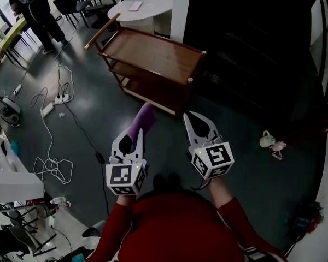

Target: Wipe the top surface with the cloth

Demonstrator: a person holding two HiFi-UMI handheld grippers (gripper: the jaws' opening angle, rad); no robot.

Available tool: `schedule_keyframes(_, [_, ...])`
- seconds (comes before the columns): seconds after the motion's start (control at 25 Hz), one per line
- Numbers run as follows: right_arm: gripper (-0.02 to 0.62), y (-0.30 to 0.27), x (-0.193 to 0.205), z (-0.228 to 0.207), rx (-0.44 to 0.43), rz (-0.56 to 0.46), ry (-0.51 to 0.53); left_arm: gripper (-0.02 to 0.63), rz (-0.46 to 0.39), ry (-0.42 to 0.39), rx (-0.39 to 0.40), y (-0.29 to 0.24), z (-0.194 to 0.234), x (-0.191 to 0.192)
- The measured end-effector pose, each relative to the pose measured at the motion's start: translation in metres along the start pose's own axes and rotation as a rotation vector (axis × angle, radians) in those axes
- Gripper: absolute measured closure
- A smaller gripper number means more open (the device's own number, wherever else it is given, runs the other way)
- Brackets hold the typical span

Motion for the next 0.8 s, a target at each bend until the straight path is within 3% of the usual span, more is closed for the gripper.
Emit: schedule_keyframes(0.8, [0.583,-0.002,0.004,0.011,0.025,0.008,0.009,0.542,0.004,0.004,0.021,0.000,0.012,0.001])
Point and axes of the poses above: the fingertips, and each gripper's own axes: y backward along the fingers, z to its left, x out of its underside, the point moved 5 cm from there along y, backward along the fingers, and after that the axes turned 4 degrees about x, right-handed, at the moved point
